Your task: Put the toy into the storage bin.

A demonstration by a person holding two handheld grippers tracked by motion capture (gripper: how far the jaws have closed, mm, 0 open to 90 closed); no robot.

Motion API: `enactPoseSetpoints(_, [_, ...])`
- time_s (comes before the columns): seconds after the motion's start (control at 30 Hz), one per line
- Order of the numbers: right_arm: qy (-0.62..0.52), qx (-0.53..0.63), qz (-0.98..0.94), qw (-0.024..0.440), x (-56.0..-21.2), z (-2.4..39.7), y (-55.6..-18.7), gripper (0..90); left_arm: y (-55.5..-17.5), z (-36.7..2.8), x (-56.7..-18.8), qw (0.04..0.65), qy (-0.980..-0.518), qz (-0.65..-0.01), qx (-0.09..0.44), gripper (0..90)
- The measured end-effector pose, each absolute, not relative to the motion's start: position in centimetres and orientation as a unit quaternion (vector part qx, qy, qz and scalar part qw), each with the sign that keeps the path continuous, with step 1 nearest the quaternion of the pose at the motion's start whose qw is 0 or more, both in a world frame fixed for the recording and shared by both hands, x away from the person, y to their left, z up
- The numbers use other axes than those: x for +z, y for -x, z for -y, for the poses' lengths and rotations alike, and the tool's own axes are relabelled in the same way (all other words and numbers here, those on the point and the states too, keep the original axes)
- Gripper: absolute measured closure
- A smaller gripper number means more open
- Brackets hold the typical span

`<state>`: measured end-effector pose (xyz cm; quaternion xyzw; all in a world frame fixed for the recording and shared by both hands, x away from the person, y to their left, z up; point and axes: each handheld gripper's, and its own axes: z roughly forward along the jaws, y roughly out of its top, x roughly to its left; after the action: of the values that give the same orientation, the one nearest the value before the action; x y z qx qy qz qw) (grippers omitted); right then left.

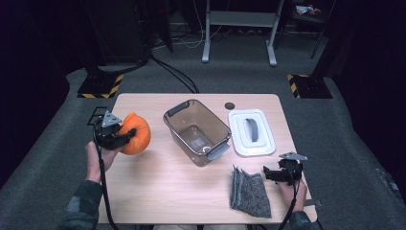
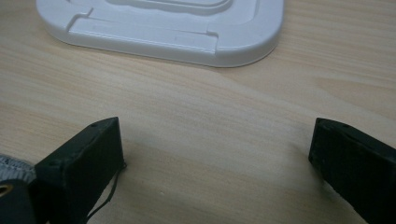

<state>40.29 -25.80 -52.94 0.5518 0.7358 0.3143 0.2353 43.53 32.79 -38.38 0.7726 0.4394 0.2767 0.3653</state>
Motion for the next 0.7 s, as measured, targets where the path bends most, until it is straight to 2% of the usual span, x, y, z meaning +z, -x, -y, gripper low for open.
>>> enactPoseSetpoints(0.7, [-0.552,0.314,-0.736,0.235,-52.9,25.8,-40.3,2.2,-46.4,-29.8,-32.6,0.377,-0.776,-0.408,0.298,60.4])
